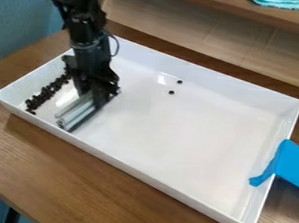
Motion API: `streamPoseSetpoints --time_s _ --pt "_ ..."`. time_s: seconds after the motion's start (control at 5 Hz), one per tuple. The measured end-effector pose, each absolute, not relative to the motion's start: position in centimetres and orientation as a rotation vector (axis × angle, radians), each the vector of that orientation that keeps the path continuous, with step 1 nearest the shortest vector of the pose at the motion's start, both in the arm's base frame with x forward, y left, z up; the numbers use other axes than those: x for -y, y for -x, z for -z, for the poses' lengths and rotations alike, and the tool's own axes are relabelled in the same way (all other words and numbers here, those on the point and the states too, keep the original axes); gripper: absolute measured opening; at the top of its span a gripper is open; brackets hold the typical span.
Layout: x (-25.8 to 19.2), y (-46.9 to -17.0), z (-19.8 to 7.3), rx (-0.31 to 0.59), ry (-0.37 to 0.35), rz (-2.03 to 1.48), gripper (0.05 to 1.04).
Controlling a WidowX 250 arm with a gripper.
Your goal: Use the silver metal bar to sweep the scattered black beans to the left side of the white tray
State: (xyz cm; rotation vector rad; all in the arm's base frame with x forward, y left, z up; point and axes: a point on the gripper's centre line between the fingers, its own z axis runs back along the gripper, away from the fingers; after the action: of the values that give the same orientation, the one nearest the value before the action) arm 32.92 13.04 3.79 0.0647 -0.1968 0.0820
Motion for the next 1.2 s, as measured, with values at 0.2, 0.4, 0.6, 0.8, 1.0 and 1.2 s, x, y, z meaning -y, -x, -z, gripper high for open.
streamPoseSetpoints --time_s 0.2,0.4,0.6,0.8,1.0,1.2 --pt "-15.7 -32.8 -3.8 0.208 -0.088 -0.096 0.385" --pt "-17.3 -32.6 -4.4 0.199 -0.085 -0.098 0.384" --pt "-17.4 -32.6 -5.2 0.185 -0.035 -0.128 0.385" --pt "-15.3 -33.8 -6.6 0.159 0.021 -0.163 0.384" --pt "-11.0 -36.0 -8.2 0.147 0.057 -0.189 0.385" --pt "-6.0 -37.8 -9.1 0.152 0.068 -0.187 0.385"
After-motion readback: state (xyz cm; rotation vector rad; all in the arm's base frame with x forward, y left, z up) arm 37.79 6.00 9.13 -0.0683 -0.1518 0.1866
